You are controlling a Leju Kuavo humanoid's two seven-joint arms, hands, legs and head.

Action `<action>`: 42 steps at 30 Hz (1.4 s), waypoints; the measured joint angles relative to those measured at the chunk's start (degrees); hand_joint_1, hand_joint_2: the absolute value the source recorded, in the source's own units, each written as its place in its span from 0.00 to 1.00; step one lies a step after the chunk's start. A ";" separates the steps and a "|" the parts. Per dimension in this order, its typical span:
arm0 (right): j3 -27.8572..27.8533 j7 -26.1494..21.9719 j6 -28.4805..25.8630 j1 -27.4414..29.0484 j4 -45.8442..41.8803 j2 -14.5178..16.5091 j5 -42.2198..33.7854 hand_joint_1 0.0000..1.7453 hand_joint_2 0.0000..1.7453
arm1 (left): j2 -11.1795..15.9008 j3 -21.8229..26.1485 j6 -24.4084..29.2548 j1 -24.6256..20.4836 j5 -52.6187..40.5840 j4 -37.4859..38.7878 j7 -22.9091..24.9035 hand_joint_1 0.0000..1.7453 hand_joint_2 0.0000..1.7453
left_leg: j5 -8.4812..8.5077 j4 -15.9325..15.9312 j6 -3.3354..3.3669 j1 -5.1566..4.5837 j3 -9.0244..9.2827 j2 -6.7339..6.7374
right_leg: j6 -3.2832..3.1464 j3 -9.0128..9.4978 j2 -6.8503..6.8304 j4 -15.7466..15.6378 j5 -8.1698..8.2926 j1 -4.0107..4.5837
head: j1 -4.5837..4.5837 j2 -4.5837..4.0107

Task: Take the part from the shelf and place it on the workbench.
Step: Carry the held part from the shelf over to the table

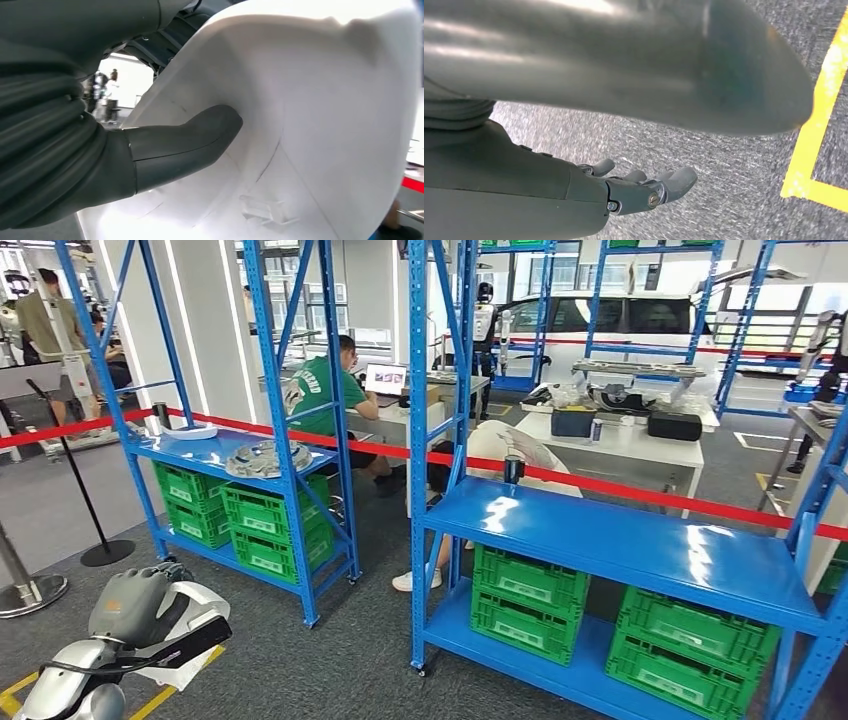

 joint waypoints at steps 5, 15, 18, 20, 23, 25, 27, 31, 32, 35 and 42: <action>0.01 0.02 0.05 0.15 0.00 -0.04 0.00 0.00 0.00 | -0.22 0.10 0.29 0.25 -0.01 0.09 -0.02 0.86 1.00 | -0.24 1.17 -0.58 0.14 -0.54 -3.97 | -0.14 3.50 2.60 -8.07 5.53 -0.38 | -0.01 0.00; 0.00 0.05 0.22 0.11 0.00 -0.05 0.00 0.00 0.00 | 0.01 0.42 0.54 0.35 -0.18 0.32 0.57 0.86 1.00 | -5.84 13.62 -3.34 0.72 -7.69 0.35 | -2.43 5.75 -0.44 -13.20 7.01 -0.26 | -0.10 0.00; -0.01 0.01 0.22 0.19 0.00 -0.05 -0.03 0.00 0.00 | -0.08 0.42 0.40 0.57 -0.31 0.62 0.49 0.86 1.00 | -4.66 14.34 -3.49 0.73 -7.67 0.92 | -2.49 5.79 -2.61 -13.19 6.83 -0.15 | -0.11 0.00; -0.01 -0.05 0.22 0.15 0.00 -0.03 -0.07 0.00 0.00 | -0.09 0.42 0.28 0.33 -0.37 0.64 0.23 0.86 1.00 | -1.55 6.90 -3.09 0.30 -3.63 3.17 | -2.30 6.02 -4.02 -13.19 6.60 0.03 | -0.10 0.00; -0.01 -0.07 0.22 0.14 0.00 -0.02 -0.09 0.00 0.00 | -0.23 0.42 0.17 -0.35 -0.49 0.62 0.00 0.86 1.00 | -0.64 1.13 -2.20 -0.62 -0.59 5.21 | -1.60 6.43 -6.02 -13.24 6.22 0.43 | -0.06 0.00; -0.01 -0.06 0.22 0.01 0.00 -0.02 -0.09 0.00 0.00 | -0.14 0.44 0.15 -0.49 -0.56 0.63 -0.05 0.86 1.00 | -0.43 0.75 -1.61 -0.48 -0.42 3.55 | -1.00 6.81 -6.93 -13.34 5.93 0.42 | -0.02 0.00; -0.01 -0.07 0.28 -0.18 0.01 0.00 -0.08 0.00 0.00 | -0.09 0.46 0.15 -0.71 -0.62 0.62 -0.04 0.86 1.00 | -0.13 0.28 -0.98 -0.03 -0.09 2.20 | -0.43 6.18 -4.60 -11.45 4.56 0.24 | -0.02 0.00; -0.01 -0.01 0.37 0.10 0.02 0.01 -0.05 0.00 0.00 | -0.61 0.48 0.14 -0.87 -0.71 0.79 -0.19 0.86 1.00 | -0.04 0.24 -0.32 0.22 -0.07 -0.67 | -0.01 -0.38 0.00 1.61 -0.67 0.00 | 0.05 0.00; -0.01 0.02 0.36 0.20 0.02 0.01 -0.07 0.00 0.00 | -0.68 0.48 0.09 -0.77 -0.72 0.89 -0.29 0.86 1.00 | -0.07 0.34 -0.33 0.23 -0.09 -1.57 | -0.01 -1.13 0.14 2.60 -0.29 -0.02 | 0.05 0.00; -0.01 0.20 0.35 0.21 0.02 0.01 -0.26 0.00 0.00 | -0.94 0.48 -0.09 -0.64 -0.73 1.07 -0.51 0.86 1.00 | -0.27 0.93 -0.77 0.45 -0.19 -3.99 | -0.02 2.20 2.01 -5.79 5.07 -0.41 | 0.04 0.00; -0.01 0.84 0.35 0.03 0.01 0.08 -0.16 0.00 0.00 | -1.07 0.49 -0.48 -0.58 -1.06 1.01 0.12 0.86 1.00 | -0.83 2.72 -3.07 0.74 -2.40 -5.46 | -1.65 5.47 2.14 -12.81 7.07 -0.59 | -0.09 0.00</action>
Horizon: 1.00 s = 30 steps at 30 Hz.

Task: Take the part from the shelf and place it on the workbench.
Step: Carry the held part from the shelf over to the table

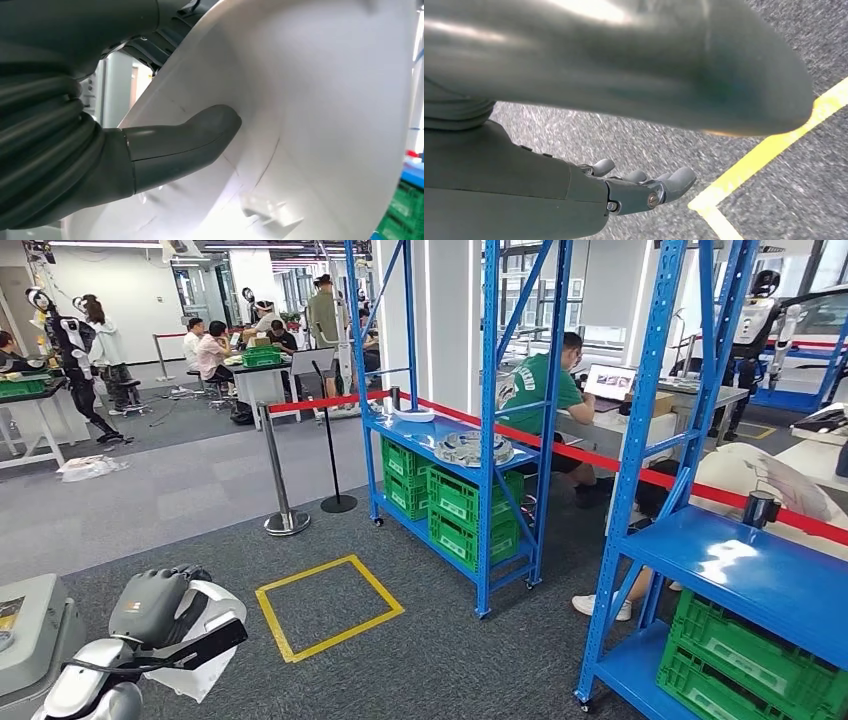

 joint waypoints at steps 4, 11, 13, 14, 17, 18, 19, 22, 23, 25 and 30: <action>0.00 -0.29 0.00 0.39 -0.01 0.00 0.09 0.00 0.00 | 0.23 0.01 -0.78 -0.21 0.17 -0.06 -0.18 0.86 1.00 | -5.28 11.72 -0.73 0.01 -5.66 5.80 | -0.80 0.12 -2.64 -0.32 0.01 0.21 | -0.18 0.00; 0.00 -0.62 0.00 0.44 -0.01 0.01 0.16 0.00 0.00 | 0.23 0.02 -0.88 -1.75 -0.02 -0.61 0.97 0.86 1.00 | 0.89 -1.34 1.09 -1.50 1.40 11.17 | -0.19 1.12 -7.81 -0.33 -1.04 1.03 | -0.13 0.00; 0.00 -0.57 0.00 0.33 -0.01 0.01 0.16 0.00 0.00 | 0.53 0.03 -0.88 -2.19 -0.03 -0.74 1.13 0.86 1.00 | 0.80 -1.78 1.59 -1.55 1.53 9.83 | 0.34 1.55 -9.17 -0.49 -1.30 1.17 | -0.04 0.00; 0.00 -0.52 0.00 0.26 -0.01 -0.02 0.18 0.00 0.00 | 0.73 0.04 -0.88 -2.22 -0.04 -0.82 1.21 0.86 1.00 | 0.91 -2.02 1.79 -1.36 1.67 9.08 | 0.65 1.71 -8.84 -0.35 -1.57 1.11 | -0.03 0.00; 0.02 0.02 0.17 0.23 -0.01 -0.06 0.34 0.00 0.00 | 0.92 0.06 -1.01 -2.60 -0.13 -1.03 1.50 0.86 1.00 | 1.24 -2.54 2.55 -0.66 2.04 7.09 | 1.46 -0.87 -3.86 5.36 -4.65 0.73 | -0.01 0.00; 0.02 0.20 0.26 0.33 -0.01 -0.08 0.38 0.00 0.00 | 0.92 0.06 -1.15 -2.69 -0.14 -1.02 1.54 0.86 1.00 | 1.24 -2.51 2.74 -0.60 2.00 6.32 | 1.61 -2.85 -2.70 9.15 -6.23 0.66 | 0.01 0.00; 0.02 0.31 0.33 0.44 -0.01 -0.09 0.41 0.00 0.00 | 0.94 0.07 -1.30 -2.63 -0.13 -0.98 1.53 0.86 1.00 | 1.22 -2.46 2.85 -0.58 1.98 5.52 | 1.71 -4.81 -2.21 12.74 -7.41 0.60 | 0.02 0.00; 0.02 0.29 0.35 0.54 -0.01 -0.13 0.42 0.00 0.00 | 1.25 0.08 -1.53 -2.16 0.00 -0.87 1.12 0.86 1.00 | 1.13 -2.11 2.68 -0.38 1.96 2.87 | 1.91 -5.80 -1.79 12.80 -4.96 0.36 | 0.04 0.00; 0.02 0.27 0.35 0.52 -0.01 -0.14 0.42 0.00 0.00 | 1.37 0.08 -1.53 -2.06 0.04 -0.87 1.00 0.86 1.00 | 1.03 -1.86 2.44 -0.24 1.92 2.02 | 1.99 -4.22 -1.12 9.11 -2.78 0.14 | 0.04 0.00; 0.02 0.25 0.35 0.48 -0.01 -0.14 0.42 0.00 0.00 | 1.57 0.10 -1.51 -2.06 0.10 -0.90 0.87 0.86 1.00 | 0.76 -1.19 1.65 -0.15 1.55 0.51 | 2.13 -1.22 1.17 2.62 -0.45 -0.28 | 0.03 0.00; 0.02 0.18 0.35 0.31 -0.01 -0.12 0.36 0.00 0.00 | 2.47 0.21 -1.46 -1.77 0.20 -0.87 0.83 0.86 1.00 | 0.98 -0.99 -0.09 0.28 0.40 -1.25 | 0.60 -0.03 0.03 0.36 -0.18 -0.09 | -0.03 0.00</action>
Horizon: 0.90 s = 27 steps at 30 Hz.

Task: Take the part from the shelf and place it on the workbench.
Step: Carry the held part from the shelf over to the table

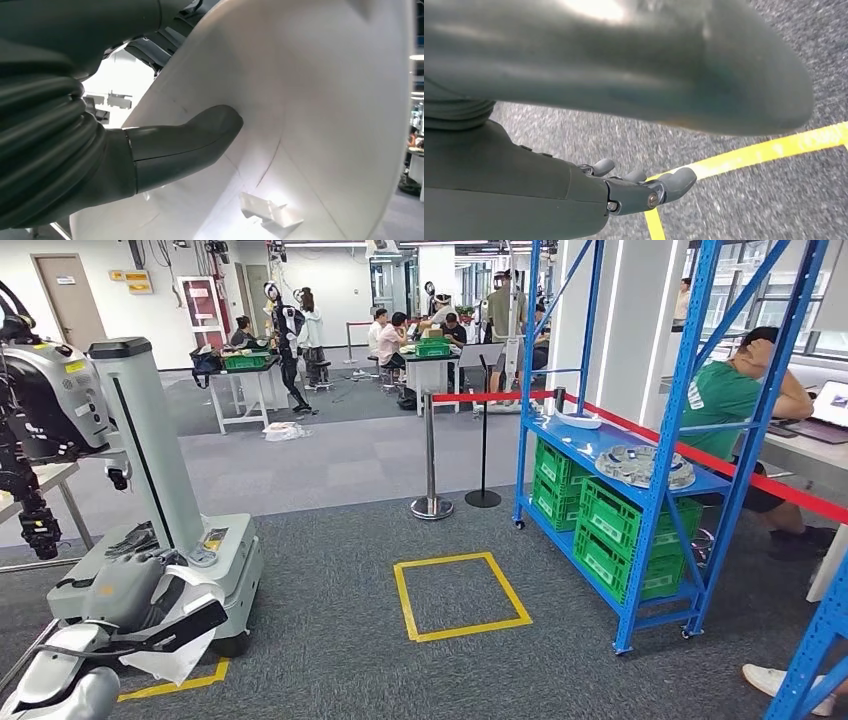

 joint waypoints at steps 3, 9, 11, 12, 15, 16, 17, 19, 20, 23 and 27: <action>-0.01 0.14 0.00 0.00 0.00 0.01 -0.20 0.00 0.00 | 0.05 0.09 0.09 0.01 -0.24 0.19 0.49 0.86 1.00 | -3.63 7.01 -0.50 -0.11 -3.52 5.31 | -0.84 0.20 -1.72 -0.43 0.23 -0.01 | -0.17 0.00; -0.04 0.89 0.00 0.11 0.00 0.13 -0.27 0.00 0.00 | -0.51 0.20 -0.74 -0.28 -0.49 0.81 1.54 0.86 1.00 | -1.22 6.22 0.00 -0.56 -2.77 9.56 | -0.98 0.70 -5.81 -0.44 -0.40 0.38 | -0.20 0.00; -0.03 0.96 0.00 0.08 0.00 0.21 -0.26 0.00 0.00 | -0.55 0.24 -1.00 -0.71 -0.42 0.81 1.51 0.86 1.00 | 0.23 0.69 0.80 -1.31 0.25 11.86 | -0.57 1.08 -7.12 -0.49 -0.74 0.69 | -0.19 0.00; -0.03 0.96 0.00 0.05 0.00 0.23 -0.27 0.00 0.00 | -0.55 0.26 -1.10 -0.88 -0.37 0.81 1.50 0.86 1.00 | 0.13 -0.34 1.11 -1.62 0.76 12.30 | -0.30 1.25 -7.78 -0.57 -0.87 0.81 | -0.17 0.00; -0.04 0.81 0.00 -0.13 0.00 0.27 -0.31 0.00 0.00 | -0.22 0.39 -1.70 -1.04 -0.24 0.90 1.35 0.86 1.00 | 0.32 -0.86 1.76 -1.40 0.98 10.01 | 0.64 1.82 -8.52 -0.60 -1.38 0.89 | -0.12 0.00; -0.04 0.66 0.06 -0.20 0.00 0.30 -0.34 0.00 0.00 | -0.13 0.43 -2.05 -1.16 -0.20 0.92 1.24 0.86 1.00 | 0.43 -1.09 2.02 -1.14 1.12 9.32 | 0.94 1.57 -7.27 0.21 -1.99 0.81 | -0.11 0.00; -0.04 0.50 0.15 -0.20 0.00 0.31 -0.37 0.00 0.00 | -0.12 0.47 -2.40 -1.32 -0.11 0.92 1.10 0.86 1.00 | 0.56 -1.31 2.32 -0.87 1.25 8.69 | 1.19 0.69 -5.55 2.16 -3.10 0.71 | -0.09 0.00; -0.04 0.24 0.33 -0.01 0.00 0.33 -0.39 0.00 0.00 | -0.29 0.54 -3.15 -1.58 0.06 0.97 0.84 0.86 1.00 | 0.59 -1.36 2.75 -0.69 1.26 7.29 | 1.44 -2.89 -2.68 9.13 -6.21 0.53 | -0.05 0.00; -0.04 0.21 0.37 0.11 0.00 0.33 -0.39 0.00 0.00 | -0.39 0.57 -3.39 -1.57 0.13 1.02 0.75 0.86 1.00 | 0.58 -1.32 2.86 -0.68 1.24 6.47 | 1.52 -4.77 -2.24 12.54 -7.30 0.52 | -0.03 0.00; -0.04 0.25 0.37 0.19 0.00 0.33 -0.46 0.00 0.00 | -0.56 0.62 -3.55 -1.47 0.14 1.12 0.70 0.86 1.00 | 0.51 -1.01 2.78 -0.61 1.22 3.95 | 1.52 -5.58 -1.73 12.16 -4.69 0.41 | -0.01 0.00; -0.04 0.28 0.37 0.15 0.00 0.33 -0.63 0.00 0.00 | -0.97 0.69 -3.44 -1.53 0.11 1.09 0.87 0.86 1.00 | 0.25 -0.24 1.61 -0.50 0.74 0.97 | 1.17 -0.48 2.29 0.38 0.19 -0.06 | -0.02 0.00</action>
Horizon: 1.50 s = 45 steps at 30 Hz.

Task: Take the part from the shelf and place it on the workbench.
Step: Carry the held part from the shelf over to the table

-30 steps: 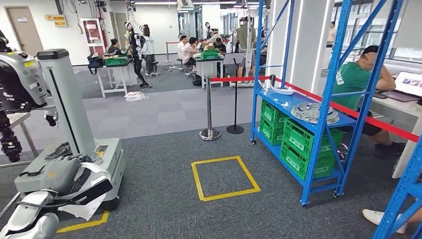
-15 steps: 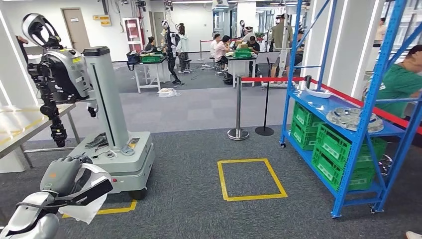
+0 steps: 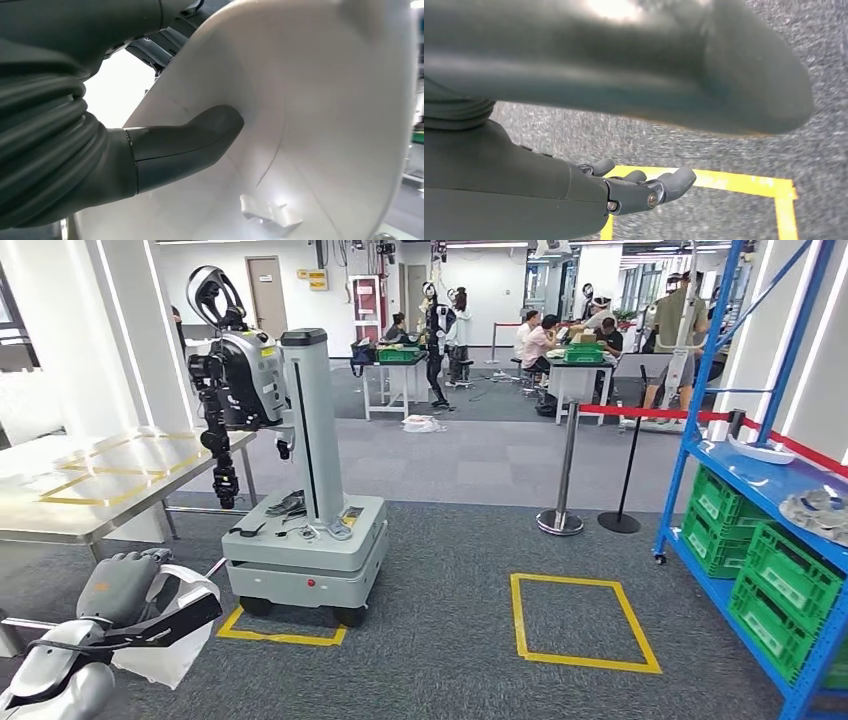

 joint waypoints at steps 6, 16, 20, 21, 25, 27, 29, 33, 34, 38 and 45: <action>-0.01 -0.19 0.00 -0.23 -0.02 0.25 -0.16 0.00 0.00 | 0.07 0.09 0.27 -0.08 -0.03 0.02 0.10 0.86 1.00 | -2.26 4.65 -1.78 0.33 -3.06 2.82 | -1.92 1.07 -3.47 -1.25 0.23 0.10 | -0.25 0.00; -0.02 -0.25 -0.02 -0.03 0.00 0.43 -0.10 0.00 0.00 | -0.68 0.10 0.65 0.21 -0.10 0.17 0.01 0.86 1.00 | 0.49 -0.25 -0.80 -0.83 -0.23 10.71 | -1.24 2.51 -10.34 -1.30 -1.36 0.87 | -0.26 0.00; -0.02 -0.24 0.04 -0.34 0.00 0.44 -0.02 0.00 0.00 | -0.69 0.13 0.64 0.25 -0.15 0.08 0.01 0.86 1.00 | 0.75 -1.04 0.39 -0.26 0.19 7.76 | -0.04 2.53 -9.54 0.05 -2.93 0.81 | -0.15 0.00; -0.02 -0.23 0.16 -0.32 0.00 0.45 0.02 0.00 0.00 | -0.83 0.14 0.63 0.22 -0.17 0.04 0.01 0.86 1.00 | 0.84 -1.23 0.68 -0.01 0.35 7.15 | 0.20 1.42 -7.77 2.44 -4.21 0.66 | -0.11 0.01; -0.02 -0.19 0.50 0.13 0.00 0.40 0.11 0.00 0.00 | -1.45 0.14 0.58 0.61 -0.27 0.20 0.01 0.86 1.00 | 0.75 -1.10 1.10 0.09 0.31 4.07 | 0.61 -5.08 -4.41 13.80 -7.43 0.46 | 0.00 0.00; -0.02 -0.20 0.50 0.13 0.00 0.38 0.14 0.00 0.00 | -1.51 0.14 0.57 0.77 -0.27 0.28 0.00 0.86 1.00 | 0.64 -0.79 0.90 0.22 0.30 2.34 | 0.61 -4.14 -3.81 10.01 -3.86 0.28 | 0.05 0.00; -0.02 -0.22 0.50 0.11 0.00 0.37 0.21 0.00 0.00 | -1.57 0.14 0.56 0.72 -0.21 0.30 -0.05 0.86 1.00 | 0.37 -0.20 0.32 0.31 0.03 0.88 | 0.61 -1.27 -1.08 2.93 -0.54 -0.14 | 0.05 0.00; -0.02 -0.29 0.51 0.08 0.00 0.38 0.40 0.00 0.00 | -1.33 0.23 0.45 0.65 -0.08 0.31 -0.22 0.86 1.00 | 0.72 -0.21 -1.48 0.68 -0.91 -2.04 | -0.17 0.43 -0.52 -0.48 -0.01 -0.05 | 0.03 0.00; -0.02 -0.32 0.51 0.01 0.00 0.38 0.43 0.00 0.00 | -1.16 0.26 0.41 0.69 -0.07 0.31 -0.28 0.86 1.00 | 0.72 -0.08 -1.75 0.72 -1.14 -1.74 | -0.59 0.60 -1.27 -0.71 0.12 -0.02 | 0.02 0.00; -0.02 -0.36 0.49 0.13 0.00 0.32 0.50 0.00 0.00 | -0.74 0.43 0.01 0.53 -0.02 0.38 -0.43 0.86 1.00 | -3.86 9.45 -2.42 0.66 -5.92 5.52 | -1.98 1.17 -4.12 -1.38 0.20 -0.01 | -0.27 0.00; -0.02 -0.33 0.48 0.14 0.00 0.28 0.54 0.00 0.00 | -0.77 0.49 -0.39 0.49 0.01 0.75 -0.57 0.86 1.00 | 0.76 1.62 -1.47 -0.16 -1.25 9.68 | -1.43 2.23 -9.50 -1.29 -1.02 0.67 | -0.24 0.01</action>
